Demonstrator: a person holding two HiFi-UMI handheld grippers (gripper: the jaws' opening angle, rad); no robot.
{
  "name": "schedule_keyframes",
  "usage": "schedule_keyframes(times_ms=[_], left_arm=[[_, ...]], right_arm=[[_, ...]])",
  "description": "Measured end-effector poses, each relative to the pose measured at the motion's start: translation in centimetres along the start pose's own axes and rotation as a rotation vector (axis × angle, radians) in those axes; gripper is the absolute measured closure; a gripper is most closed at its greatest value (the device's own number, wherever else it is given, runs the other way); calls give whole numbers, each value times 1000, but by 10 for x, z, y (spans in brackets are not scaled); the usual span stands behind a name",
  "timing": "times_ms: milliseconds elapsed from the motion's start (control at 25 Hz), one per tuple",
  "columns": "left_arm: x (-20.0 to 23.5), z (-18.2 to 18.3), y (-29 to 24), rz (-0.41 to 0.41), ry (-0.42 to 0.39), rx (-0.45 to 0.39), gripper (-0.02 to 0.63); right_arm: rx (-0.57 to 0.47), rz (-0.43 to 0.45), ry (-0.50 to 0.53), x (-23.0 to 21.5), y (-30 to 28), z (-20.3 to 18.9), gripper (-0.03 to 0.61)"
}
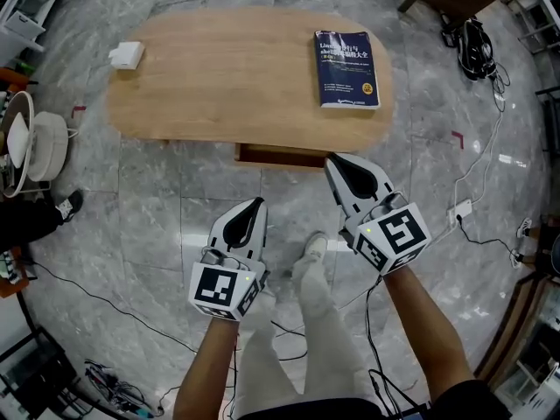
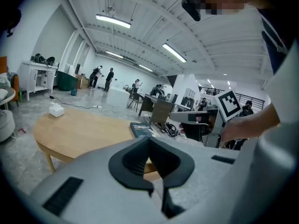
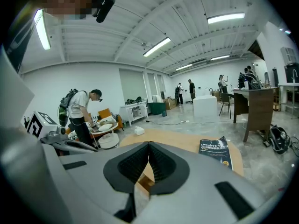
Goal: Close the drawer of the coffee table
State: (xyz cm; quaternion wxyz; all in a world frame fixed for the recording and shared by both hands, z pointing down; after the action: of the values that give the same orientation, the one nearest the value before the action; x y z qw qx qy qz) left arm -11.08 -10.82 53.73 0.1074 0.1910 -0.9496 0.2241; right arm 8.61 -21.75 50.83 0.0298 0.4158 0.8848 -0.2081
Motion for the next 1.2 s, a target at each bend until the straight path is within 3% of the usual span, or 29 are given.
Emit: schedule_keyframes(times_ms=[1200], left_arm=[[30, -72, -25, -5, -8, 26, 614]], right_arm=[[31, -40, -90, 0, -28, -104, 560]])
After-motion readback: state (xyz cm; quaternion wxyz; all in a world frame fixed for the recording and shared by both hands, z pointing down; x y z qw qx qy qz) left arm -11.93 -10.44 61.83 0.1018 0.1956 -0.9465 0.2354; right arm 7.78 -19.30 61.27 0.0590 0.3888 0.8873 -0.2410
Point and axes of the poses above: the fingertips, and each gripper's own axes: y backward along the fingers, x to its left, z out of its top, the point moved 9 cm from there along y, backward along the fingers, and after that the axes turned 2 degrees about -y, right-handed, at the moved point
